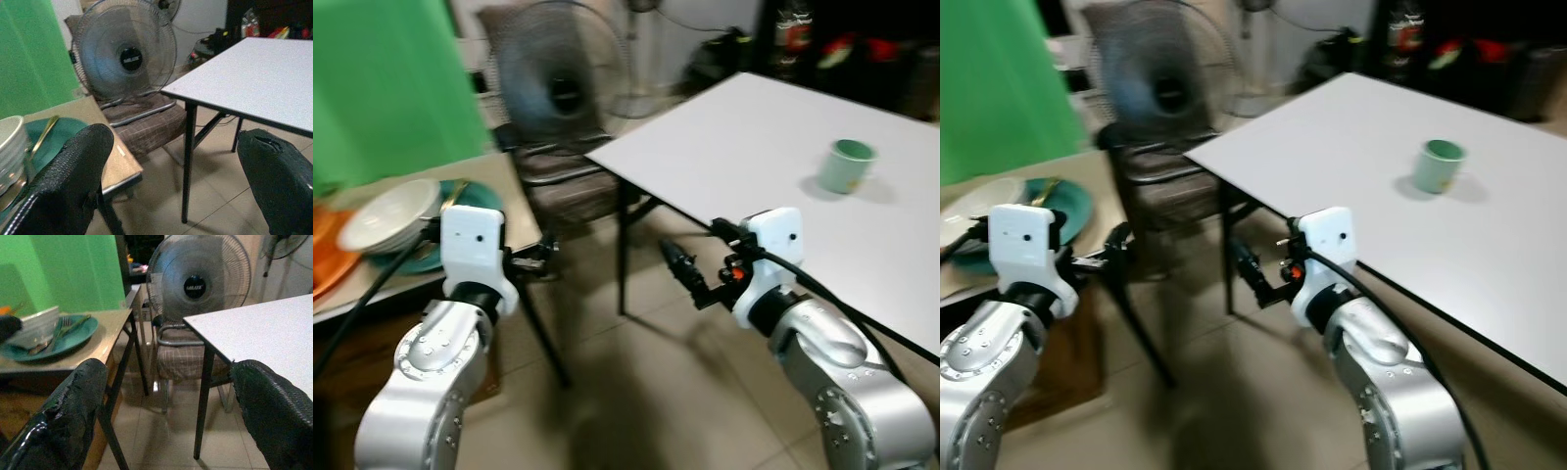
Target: Setting the table
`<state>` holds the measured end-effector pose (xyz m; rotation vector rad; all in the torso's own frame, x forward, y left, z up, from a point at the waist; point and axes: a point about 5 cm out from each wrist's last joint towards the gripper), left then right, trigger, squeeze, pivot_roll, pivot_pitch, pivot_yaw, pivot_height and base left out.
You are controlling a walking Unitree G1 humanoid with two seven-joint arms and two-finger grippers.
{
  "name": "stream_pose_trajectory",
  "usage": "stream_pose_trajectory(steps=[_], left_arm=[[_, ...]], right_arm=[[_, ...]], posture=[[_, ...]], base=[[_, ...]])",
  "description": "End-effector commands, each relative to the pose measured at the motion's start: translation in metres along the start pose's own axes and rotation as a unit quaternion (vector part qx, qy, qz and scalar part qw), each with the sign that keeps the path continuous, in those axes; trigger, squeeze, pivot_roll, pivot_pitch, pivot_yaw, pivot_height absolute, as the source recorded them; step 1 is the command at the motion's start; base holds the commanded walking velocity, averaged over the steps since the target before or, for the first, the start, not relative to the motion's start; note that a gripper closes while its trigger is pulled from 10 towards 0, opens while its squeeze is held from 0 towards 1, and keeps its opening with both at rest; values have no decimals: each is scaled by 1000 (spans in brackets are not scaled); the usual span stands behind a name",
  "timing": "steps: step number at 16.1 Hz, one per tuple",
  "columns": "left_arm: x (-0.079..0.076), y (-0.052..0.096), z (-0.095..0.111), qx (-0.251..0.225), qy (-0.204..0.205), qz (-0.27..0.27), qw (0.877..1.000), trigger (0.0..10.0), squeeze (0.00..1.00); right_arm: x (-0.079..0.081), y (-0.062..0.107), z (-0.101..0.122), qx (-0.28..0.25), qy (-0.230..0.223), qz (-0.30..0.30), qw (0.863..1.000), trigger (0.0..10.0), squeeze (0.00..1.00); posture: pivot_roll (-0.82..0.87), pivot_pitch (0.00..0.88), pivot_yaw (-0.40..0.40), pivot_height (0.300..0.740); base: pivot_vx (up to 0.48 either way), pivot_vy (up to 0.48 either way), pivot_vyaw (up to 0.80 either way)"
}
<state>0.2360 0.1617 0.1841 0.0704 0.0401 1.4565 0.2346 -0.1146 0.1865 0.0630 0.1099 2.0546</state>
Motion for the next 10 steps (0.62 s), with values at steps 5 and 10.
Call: stream_pose_trajectory(steps=[5,10], left_arm=[[5,1,1,-12,-8,19,1000,10000,0],[6,8,-1,-12,-5,20,1000,10000,0]], right_arm=[[-3,-1,-2,-1,-6,-13,1000,10000,0],[-3,-2,-7,2,-9,-10,1000,10000,0]], posture=[[-90,0,47,740],[-55,0,54,740]], base=[[0,0,800],[105,0,800]])
Point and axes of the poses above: a point about 5 cm out from each wrist's last joint towards the gripper, its own y axis pointing back from the gripper into the wrist, its own z axis along the axis of the wrist's last joint, x = y × z, and after that the axes turned 3 degrees about y, right-handed
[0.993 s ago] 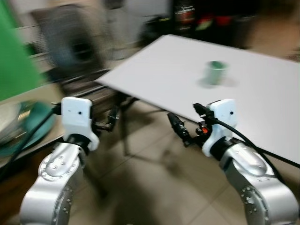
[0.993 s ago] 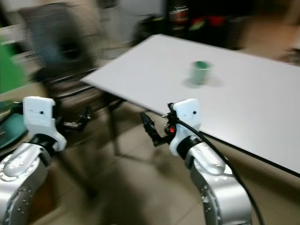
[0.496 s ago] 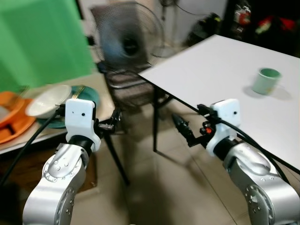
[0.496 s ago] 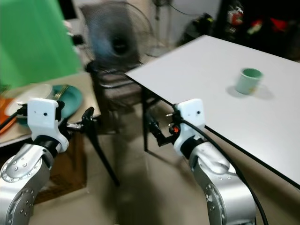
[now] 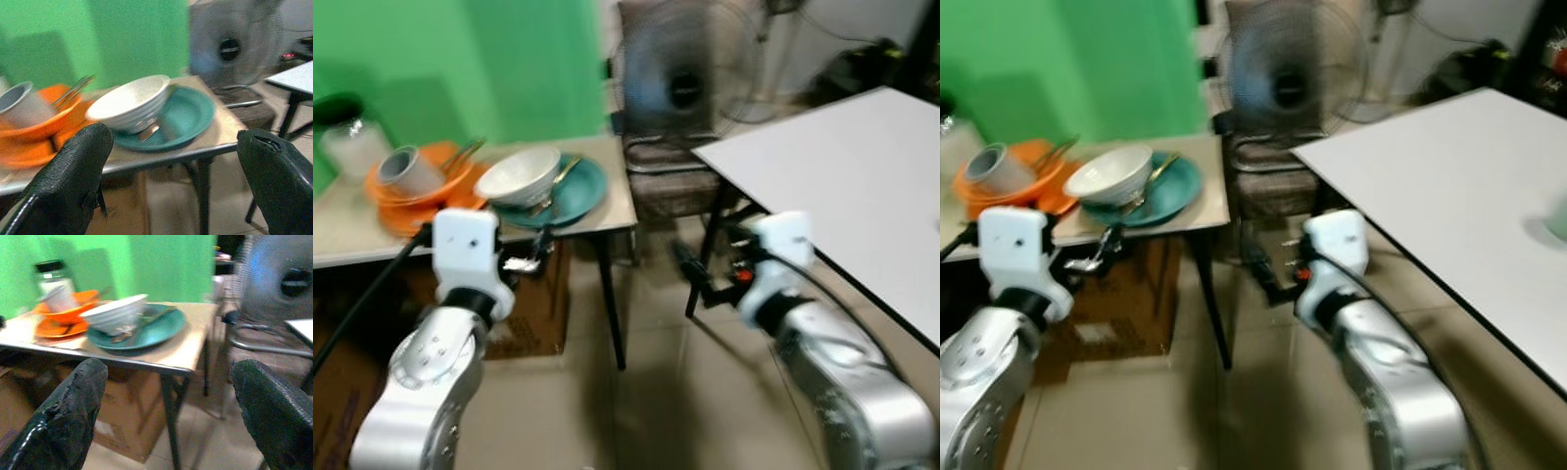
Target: Setting the table
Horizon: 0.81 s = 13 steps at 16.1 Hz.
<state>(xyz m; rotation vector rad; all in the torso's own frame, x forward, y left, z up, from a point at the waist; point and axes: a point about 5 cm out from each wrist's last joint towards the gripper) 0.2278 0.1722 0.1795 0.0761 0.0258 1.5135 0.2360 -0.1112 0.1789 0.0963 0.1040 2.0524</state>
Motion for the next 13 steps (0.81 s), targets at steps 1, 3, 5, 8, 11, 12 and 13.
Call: stream_pose_trajectory(steps=[1,3,5,8,11,12,13], left_arm=[[-3,1,4,-10,0,-9,1000,10000,0],[-3,1,6,-12,-8,-10,1000,10000,0],[-2,1,7,-13,-7,-8,1000,10000,0],[-3,2,6,-13,-6,-7,1000,10000,0],[-3,2,6,-14,-7,-6,1000,10000,0],[-2,2,4,-12,-7,-4,1000,10000,0],[-2,2,3,-11,-8,-4,1000,10000,0]], right_arm=[[-5,2,0,-3,3,-10,1000,10000,0],[-6,-2,-3,-3,1,-9,1000,10000,0],[-7,-4,-4,-3,0,-9,1000,10000,0],[-9,-7,-5,-5,6,-8,1000,10000,0],[-12,-10,-6,-11,4,-13,1000,10000,0],[-13,-13,-5,-12,6,-13,1000,10000,0],[-14,-13,-5,-12,7,-13,1000,10000,0]], posture=[[-45,0,56,740],[-37,0,58,740],[-32,0,60,740],[-19,0,49,740],[-15,0,37,740],[-21,0,29,740],[-26,0,23,740]], base=[[274,0,800],[279,0,800],[279,0,800],[285,0,800],[287,0,0],[285,0,0],[289,0,0]])
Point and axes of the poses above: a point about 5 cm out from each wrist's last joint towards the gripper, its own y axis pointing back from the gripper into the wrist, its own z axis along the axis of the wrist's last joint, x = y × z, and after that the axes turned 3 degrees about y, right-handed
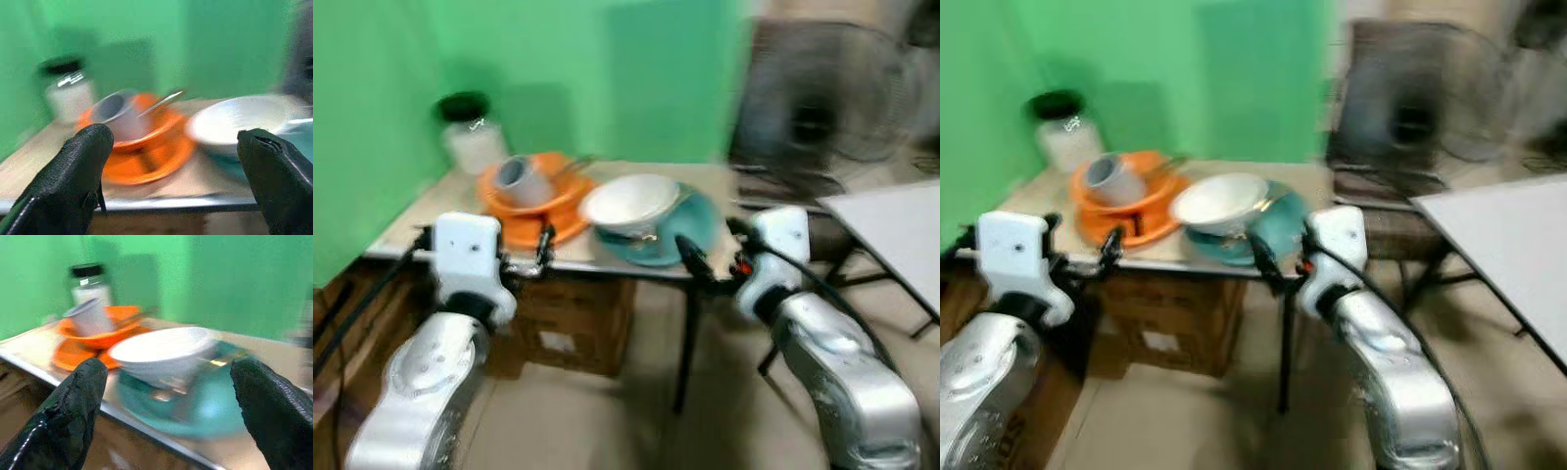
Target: Setting the table
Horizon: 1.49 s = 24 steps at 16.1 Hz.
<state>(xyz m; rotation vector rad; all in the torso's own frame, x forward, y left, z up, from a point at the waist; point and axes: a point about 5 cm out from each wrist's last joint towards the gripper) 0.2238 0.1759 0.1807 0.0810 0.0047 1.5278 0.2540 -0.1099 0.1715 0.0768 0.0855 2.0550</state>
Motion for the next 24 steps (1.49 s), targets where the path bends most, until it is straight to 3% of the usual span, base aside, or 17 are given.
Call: stream_pose_trajectory(steps=[1,7,9,10,11,13,16,17,19,20,21,23,24], left_arm=[[-6,-3,1,-5,-2,-13,1000,10000,0],[-13,-3,-3,-2,-22,-37,999,10000,0],[-15,-5,-5,1,-29,-49,998,10000,0],[-18,-8,-4,0,-30,-61,998,10000,0],[-19,-10,-4,0,-31,-72,997,10000,0],[-20,-11,-4,0,-32,-81,996,10000,0],[-22,-9,-2,-7,-26,-108,994,10000,0],[-24,-7,-2,-5,-28,-128,991,10000,0],[-26,-6,-3,0,-33,-150,988,10000,0],[-28,-5,-3,1,-35,-167,985,10000,0],[-31,-3,-3,3,-42,-204,978,10000,0],[-33,-1,-2,5,-46,-227,973,10000,0],[-36,2,-3,8,-48,-247,968,10000,0]], right_arm=[[-8,2,1,-3,9,-12,1000,10000,0],[-20,-7,3,-10,11,-17,1000,10000,0],[-26,-20,12,-13,0,-29,999,10000,0],[-34,-25,16,-15,-30,-40,999,10000,275],[-39,-32,20,-17,-49,-50,997,10000,1000],[-47,-43,24,-10,-57,-57,997,10000,1000],[-59,-61,16,96,-54,-82,991,10000,1000],[-61,-66,18,119,-85,-87,985,10000,1000],[-63,-71,20,130,-106,-86,982,10000,1000],[-63,-77,22,134,-124,-85,980,10000,776],[-64,-90,24,149,-166,-92,970,10000,0],[-62,-97,24,160,-199,-92,963,10000,0],[-60,-102,22,172,-224,-92,955,8196,0]], posture=[[-33,0,26,740],[-21,0,11,740],[-27,0,10,740],[-34,0,14,740],[-35,0,15,740],[-44,0,20,740],[-52,0,11,740],[-53,0,9,740],[-57,0,6,740],[-59,0,4,740],[-60,0,-2,740],[-62,0,-4,740],[-65,0,-5,740]], base=[[285,0,0],[283,0,0],[264,0,0],[251,0,0],[0,0,0],[0,0,0],[0,0,0],[0,0,0],[0,0,0],[0,0,0],[0,0,0],[0,0,0],[0,0,0]])
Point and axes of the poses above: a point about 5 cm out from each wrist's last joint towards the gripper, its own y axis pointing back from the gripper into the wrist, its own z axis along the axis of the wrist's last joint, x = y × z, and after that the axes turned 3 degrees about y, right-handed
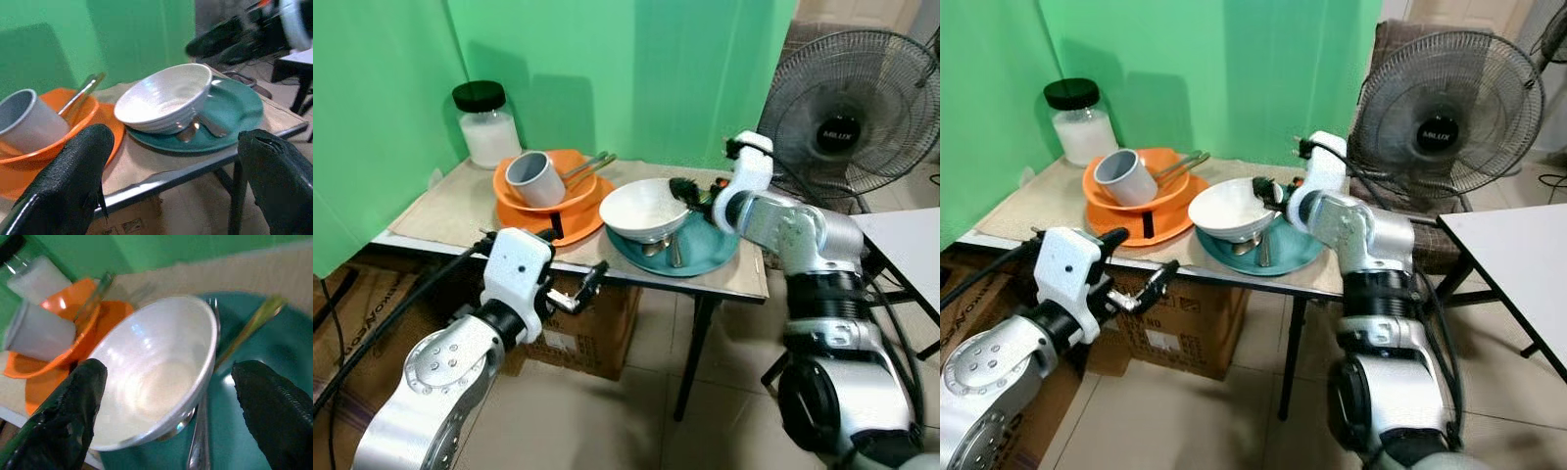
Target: Setting the table
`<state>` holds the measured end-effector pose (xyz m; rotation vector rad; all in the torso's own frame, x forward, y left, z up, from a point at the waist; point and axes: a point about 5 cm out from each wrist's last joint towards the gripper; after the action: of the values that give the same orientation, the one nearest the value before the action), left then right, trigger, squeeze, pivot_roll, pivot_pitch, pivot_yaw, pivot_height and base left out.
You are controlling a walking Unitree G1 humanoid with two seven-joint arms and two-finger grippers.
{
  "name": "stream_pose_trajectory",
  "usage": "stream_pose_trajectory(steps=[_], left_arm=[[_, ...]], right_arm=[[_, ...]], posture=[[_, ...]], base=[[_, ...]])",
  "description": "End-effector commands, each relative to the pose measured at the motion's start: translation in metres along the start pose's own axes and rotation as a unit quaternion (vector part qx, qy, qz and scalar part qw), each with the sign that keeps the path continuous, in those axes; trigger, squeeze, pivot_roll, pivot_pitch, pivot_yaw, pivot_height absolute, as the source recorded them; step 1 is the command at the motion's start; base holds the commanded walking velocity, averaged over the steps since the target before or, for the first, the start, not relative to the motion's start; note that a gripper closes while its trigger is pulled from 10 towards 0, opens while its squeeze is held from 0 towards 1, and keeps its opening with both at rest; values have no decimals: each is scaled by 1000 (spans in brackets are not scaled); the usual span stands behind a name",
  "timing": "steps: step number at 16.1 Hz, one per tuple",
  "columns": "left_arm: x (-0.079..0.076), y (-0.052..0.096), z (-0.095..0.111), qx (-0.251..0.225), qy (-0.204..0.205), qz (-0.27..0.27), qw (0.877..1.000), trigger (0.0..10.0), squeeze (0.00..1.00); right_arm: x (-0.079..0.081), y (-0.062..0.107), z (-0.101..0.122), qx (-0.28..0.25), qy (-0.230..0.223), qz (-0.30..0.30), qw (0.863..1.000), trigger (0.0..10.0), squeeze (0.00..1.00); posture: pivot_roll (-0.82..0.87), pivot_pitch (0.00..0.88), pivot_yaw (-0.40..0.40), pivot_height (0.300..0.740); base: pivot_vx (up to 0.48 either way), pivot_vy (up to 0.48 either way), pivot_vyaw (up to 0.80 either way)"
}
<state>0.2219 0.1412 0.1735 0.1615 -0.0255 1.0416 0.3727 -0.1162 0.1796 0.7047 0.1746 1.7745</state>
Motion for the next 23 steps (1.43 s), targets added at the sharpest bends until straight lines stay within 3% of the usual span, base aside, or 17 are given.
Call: stream_pose_trajectory(steps=[1,2,3,4,10,23], left_arm=[[-3,1,3,-6,-3,-17,1000,10000,0],[-5,1,3,-7,1,-24,1000,10000,0],[-8,1,3,-8,3,-33,999,10000,0],[-10,1,3,-7,4,-42,999,10000,0],[-16,4,0,0,4,-64,998,10000,0],[-15,4,-2,6,-5,-63,998,10000,0]], right_arm=[[3,-3,2,6,-19,1,1000,8196,0],[4,-6,0,13,-39,0,999,4471,0],[5,-10,-2,20,-53,-4,998,1451,0],[7,-14,-4,30,-67,-8,997,0,0],[6,-26,-15,57,-141,-31,988,0,0],[-6,-30,-23,66,-203,-59,975,0,0]], posture=[[-65,0,-5,740],[-68,0,-4,740],[-67,0,-3,740],[-67,0,-3,740],[-65,0,-8,740],[-65,0,-7,740]], base=[[0,0,0],[0,0,0],[0,0,0],[0,0,0],[0,0,0],[0,0,0]])
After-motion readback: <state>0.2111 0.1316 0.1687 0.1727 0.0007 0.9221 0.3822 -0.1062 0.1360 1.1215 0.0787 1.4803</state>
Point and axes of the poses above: a point about 5 cm out from each wrist's last joint towards the gripper, its own y axis pointing back from the gripper into the wrist, its own z axis along the axis of the wrist's last joint, x = y × z, and after that the axes turned 3 degrees about y, right-handed
